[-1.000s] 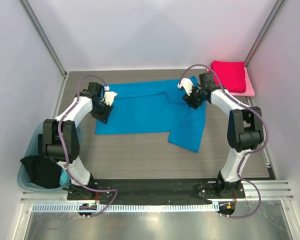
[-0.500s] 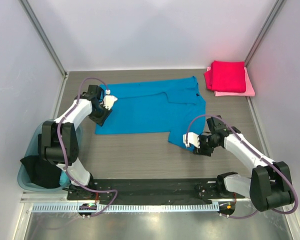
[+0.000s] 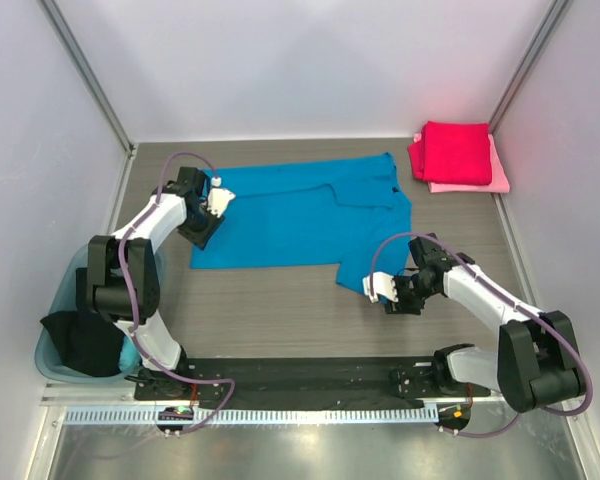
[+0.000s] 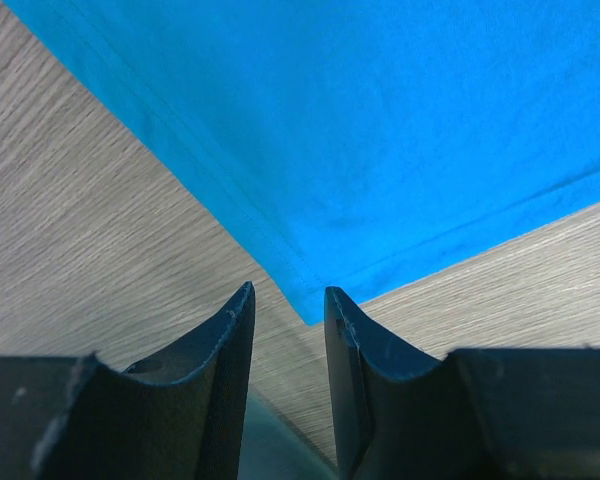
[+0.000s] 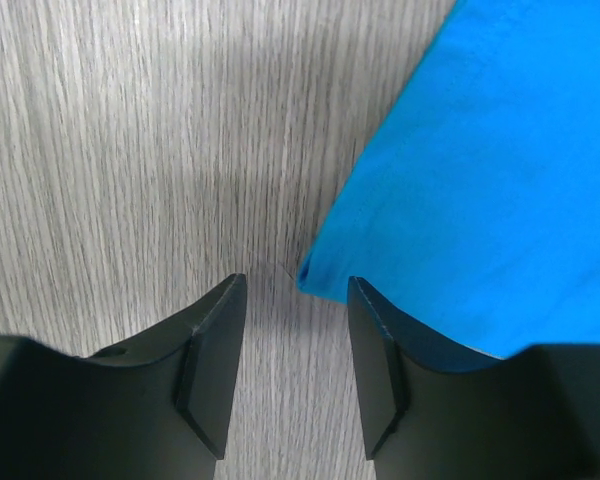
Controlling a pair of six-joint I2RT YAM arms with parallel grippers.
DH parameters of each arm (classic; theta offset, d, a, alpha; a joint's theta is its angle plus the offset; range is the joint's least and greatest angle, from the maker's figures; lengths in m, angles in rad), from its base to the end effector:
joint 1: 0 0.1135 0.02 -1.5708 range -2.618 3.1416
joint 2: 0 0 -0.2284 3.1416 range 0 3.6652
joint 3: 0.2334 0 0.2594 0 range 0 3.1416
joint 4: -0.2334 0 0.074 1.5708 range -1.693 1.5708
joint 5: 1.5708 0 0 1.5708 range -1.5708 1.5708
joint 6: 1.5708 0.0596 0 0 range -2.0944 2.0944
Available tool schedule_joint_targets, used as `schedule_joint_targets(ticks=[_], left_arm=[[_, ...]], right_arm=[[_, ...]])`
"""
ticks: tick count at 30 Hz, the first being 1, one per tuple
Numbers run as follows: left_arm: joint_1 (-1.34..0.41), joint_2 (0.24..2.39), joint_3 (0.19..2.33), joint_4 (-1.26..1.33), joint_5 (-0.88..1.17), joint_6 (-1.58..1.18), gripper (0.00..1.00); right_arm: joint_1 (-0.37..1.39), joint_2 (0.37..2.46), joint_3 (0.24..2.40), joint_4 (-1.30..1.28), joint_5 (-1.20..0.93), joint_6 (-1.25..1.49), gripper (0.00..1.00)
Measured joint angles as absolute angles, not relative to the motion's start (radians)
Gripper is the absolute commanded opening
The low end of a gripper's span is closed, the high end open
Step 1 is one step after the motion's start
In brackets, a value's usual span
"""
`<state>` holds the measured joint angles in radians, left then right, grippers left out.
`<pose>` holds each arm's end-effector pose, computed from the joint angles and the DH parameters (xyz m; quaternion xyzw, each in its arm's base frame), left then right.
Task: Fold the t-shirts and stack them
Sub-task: Fold the tshirt
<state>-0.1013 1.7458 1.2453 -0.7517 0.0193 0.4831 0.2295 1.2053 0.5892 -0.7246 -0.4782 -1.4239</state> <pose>0.3499 -0.0367 0.1431 0.2859 0.9450 0.0207 0.1575 0.1963 0.0740 0.1064 -0.7285 0.6337 0.1318 0.2245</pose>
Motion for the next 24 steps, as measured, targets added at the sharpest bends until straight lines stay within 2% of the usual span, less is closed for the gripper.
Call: schedule_joint_targets(ticks=[4, 5, 8, 9, 16, 24], left_arm=[[-0.100, 1.746, 1.242, -0.749, 0.018, 0.484, 0.35], [-0.098, 1.746, 1.237, -0.745, 0.015, 0.484, 0.36], [-0.088, 1.746, 1.216, -0.741, 0.000, 0.487, 0.38], [-0.080, 1.746, 1.210, -0.742, -0.003, 0.492, 0.39], [0.014, 1.755, 1.206, -0.765, -0.020, 0.562, 0.40], [0.068, 1.860, 1.246, -0.836, 0.002, 0.584, 0.39]], right_arm=[[0.243, 1.238, 0.589, -0.708, -0.477, -1.438, 0.38], [0.248, 1.251, 0.590, -0.704, -0.477, -1.438, 0.26], [0.257, 1.269, 0.599, -0.692, -0.474, -1.435, 0.06], [0.258, 1.272, 0.602, -0.686, -0.471, -1.434, 0.03], [0.260, 1.224, 0.608, -0.685, -0.436, -1.410, 0.01], [0.260, 1.185, 0.619, -0.698, -0.423, -1.374, 0.01]])
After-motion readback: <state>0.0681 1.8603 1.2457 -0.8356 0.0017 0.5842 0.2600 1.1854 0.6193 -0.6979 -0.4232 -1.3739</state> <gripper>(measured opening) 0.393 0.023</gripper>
